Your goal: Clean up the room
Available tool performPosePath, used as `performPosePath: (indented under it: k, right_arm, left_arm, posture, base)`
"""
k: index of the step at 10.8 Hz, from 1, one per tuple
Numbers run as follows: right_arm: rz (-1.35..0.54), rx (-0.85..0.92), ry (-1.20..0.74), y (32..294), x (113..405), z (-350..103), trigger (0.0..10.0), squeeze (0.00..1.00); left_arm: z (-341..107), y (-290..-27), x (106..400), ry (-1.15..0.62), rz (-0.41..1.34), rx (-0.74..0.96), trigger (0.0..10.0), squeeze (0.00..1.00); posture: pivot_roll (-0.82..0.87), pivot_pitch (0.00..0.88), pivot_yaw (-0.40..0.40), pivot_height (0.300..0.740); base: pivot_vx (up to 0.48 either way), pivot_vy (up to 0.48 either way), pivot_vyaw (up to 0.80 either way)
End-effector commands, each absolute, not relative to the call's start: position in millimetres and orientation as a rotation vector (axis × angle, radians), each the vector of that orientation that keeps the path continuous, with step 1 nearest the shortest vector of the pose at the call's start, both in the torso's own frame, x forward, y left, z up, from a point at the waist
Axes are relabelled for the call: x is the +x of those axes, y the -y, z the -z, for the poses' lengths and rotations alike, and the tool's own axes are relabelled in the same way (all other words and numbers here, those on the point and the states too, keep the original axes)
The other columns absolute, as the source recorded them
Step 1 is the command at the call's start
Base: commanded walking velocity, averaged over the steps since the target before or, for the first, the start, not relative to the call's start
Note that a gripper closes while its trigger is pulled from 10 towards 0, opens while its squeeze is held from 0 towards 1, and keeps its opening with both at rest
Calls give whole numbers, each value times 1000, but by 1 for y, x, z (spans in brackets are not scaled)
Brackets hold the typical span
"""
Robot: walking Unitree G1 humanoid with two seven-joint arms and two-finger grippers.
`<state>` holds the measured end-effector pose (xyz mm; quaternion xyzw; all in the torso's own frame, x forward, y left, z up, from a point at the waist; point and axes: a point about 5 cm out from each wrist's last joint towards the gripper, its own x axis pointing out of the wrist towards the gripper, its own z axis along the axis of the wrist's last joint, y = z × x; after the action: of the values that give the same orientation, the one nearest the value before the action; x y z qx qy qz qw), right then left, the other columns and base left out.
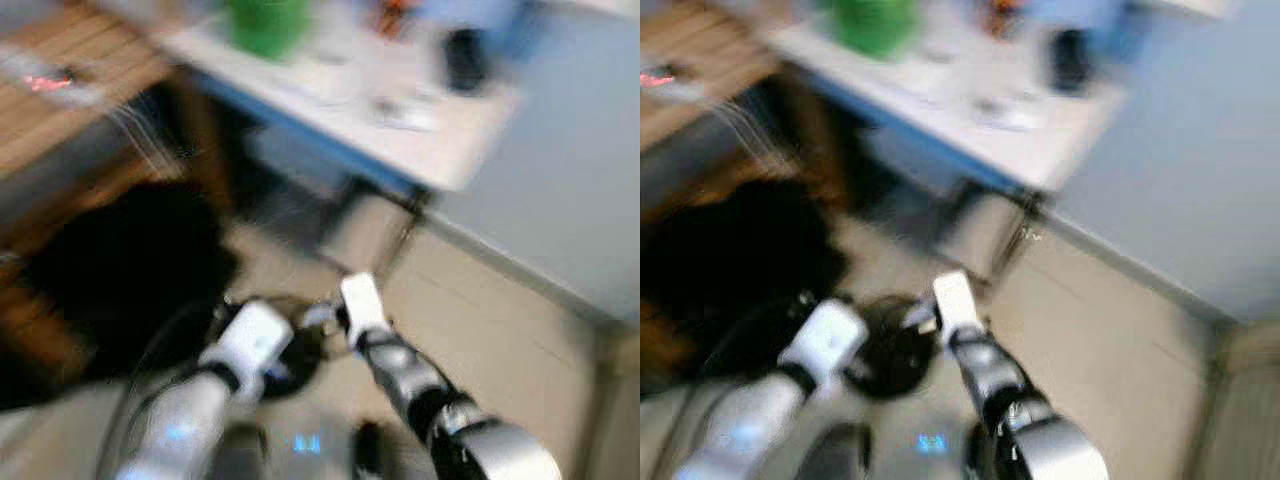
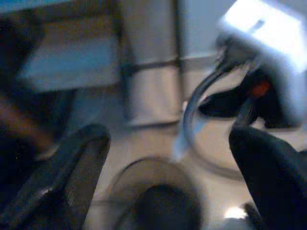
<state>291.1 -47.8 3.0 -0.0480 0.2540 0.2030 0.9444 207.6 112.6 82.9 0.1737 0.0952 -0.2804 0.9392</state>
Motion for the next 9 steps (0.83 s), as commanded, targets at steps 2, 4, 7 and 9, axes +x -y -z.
performPosePath:
  k: [2,4,7,9]
  right_arm:
    - [-562,-13,-584,-9,261,3,10000,0]
    - [-609,20,-619,-19,251,6,10000,0]
    - [-694,-6,-594,-28,248,2,10000,0]
    - [-702,-25,-594,-27,249,2,10000,0]
  left_arm:
    - [-78,-118,202,-227,561,363,10000,0]
    - [-79,-119,198,-235,556,361,10000,0]
    - [-76,-119,195,-249,548,358,10000,0]
    - [-77,-119,197,-248,539,353,10000,0]
  posture:
    - [301,239,-31,726]
    - [326,249,-38,726]
    - [326,250,-51,726]
    - [325,252,-54,726]
  base:
    - [0,0,0]
    - [0,0,0]
    - [0,0,215]
    - [0,0,606]
